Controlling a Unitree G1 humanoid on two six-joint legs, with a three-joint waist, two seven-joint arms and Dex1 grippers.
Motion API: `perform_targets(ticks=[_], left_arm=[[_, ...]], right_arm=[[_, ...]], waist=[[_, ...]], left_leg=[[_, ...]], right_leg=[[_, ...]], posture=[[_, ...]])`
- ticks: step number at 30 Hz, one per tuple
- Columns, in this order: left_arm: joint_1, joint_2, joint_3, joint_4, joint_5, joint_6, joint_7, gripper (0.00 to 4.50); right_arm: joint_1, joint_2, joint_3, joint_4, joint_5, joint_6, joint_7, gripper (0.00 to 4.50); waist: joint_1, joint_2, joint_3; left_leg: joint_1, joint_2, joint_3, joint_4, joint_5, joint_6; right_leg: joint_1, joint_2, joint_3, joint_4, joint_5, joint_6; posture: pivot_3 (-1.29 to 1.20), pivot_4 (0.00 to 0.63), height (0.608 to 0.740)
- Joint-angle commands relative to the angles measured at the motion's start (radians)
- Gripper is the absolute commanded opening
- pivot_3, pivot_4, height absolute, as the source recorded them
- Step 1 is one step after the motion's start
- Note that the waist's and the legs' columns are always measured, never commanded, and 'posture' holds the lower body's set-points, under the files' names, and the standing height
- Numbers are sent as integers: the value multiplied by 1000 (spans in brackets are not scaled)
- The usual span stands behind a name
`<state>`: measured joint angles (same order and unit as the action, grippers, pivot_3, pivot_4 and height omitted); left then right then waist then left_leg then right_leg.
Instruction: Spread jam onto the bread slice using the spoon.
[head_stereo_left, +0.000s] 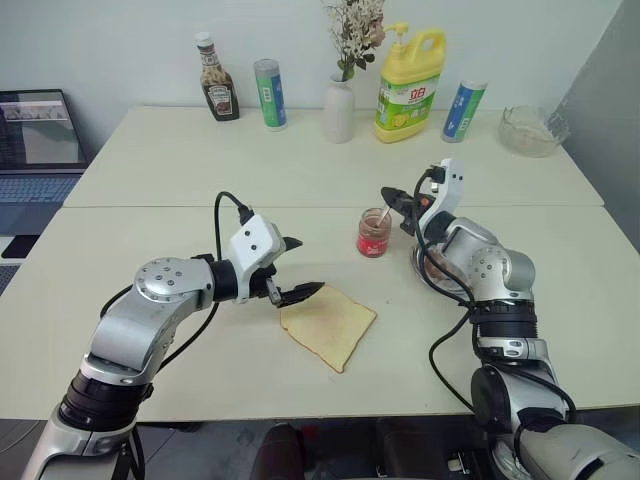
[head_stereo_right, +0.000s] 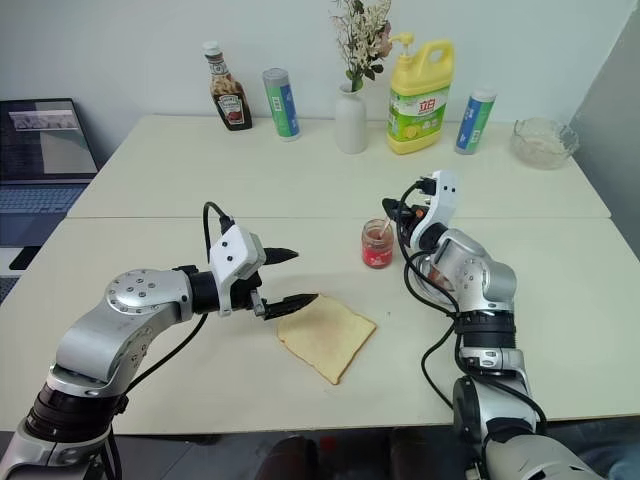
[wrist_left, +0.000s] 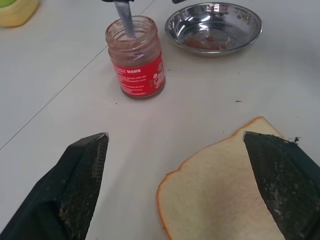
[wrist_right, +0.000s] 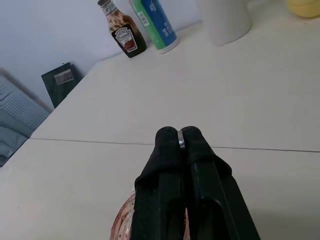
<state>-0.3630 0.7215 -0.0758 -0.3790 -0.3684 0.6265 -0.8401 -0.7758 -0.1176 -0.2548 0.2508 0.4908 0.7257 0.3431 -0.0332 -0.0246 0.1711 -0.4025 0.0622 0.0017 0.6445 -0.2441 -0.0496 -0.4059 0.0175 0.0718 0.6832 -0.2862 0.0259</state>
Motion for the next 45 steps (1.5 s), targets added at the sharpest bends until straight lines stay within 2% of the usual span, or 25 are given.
perform_targets(ticks=[1,22,45], left_arm=[[-3,3,1,-27,9,-20,1,4500],[-14,-6,-15,3,38,-57,-14,4500],[-16,-21,-1,11,27,-57,-8,4500]], right_arm=[[-46,-3,-41,-43,53,2,-21,12],[-83,23,-214,-6,269,74,-208,12],[-77,1,-276,-8,407,113,-274,12]], waist=[[0,0,0],[-1,0,0],[-1,0,0]], left_leg=[[0,0,0,0,0,0],[0,0,0,0,0,0],[0,0,0,-1,0,0]], right_leg=[[0,0,0,0,0,0],[0,0,0,0,0,0],[0,0,0,-1,0,0]], posture=[[0,150,740],[0,150,740],[0,150,740]])
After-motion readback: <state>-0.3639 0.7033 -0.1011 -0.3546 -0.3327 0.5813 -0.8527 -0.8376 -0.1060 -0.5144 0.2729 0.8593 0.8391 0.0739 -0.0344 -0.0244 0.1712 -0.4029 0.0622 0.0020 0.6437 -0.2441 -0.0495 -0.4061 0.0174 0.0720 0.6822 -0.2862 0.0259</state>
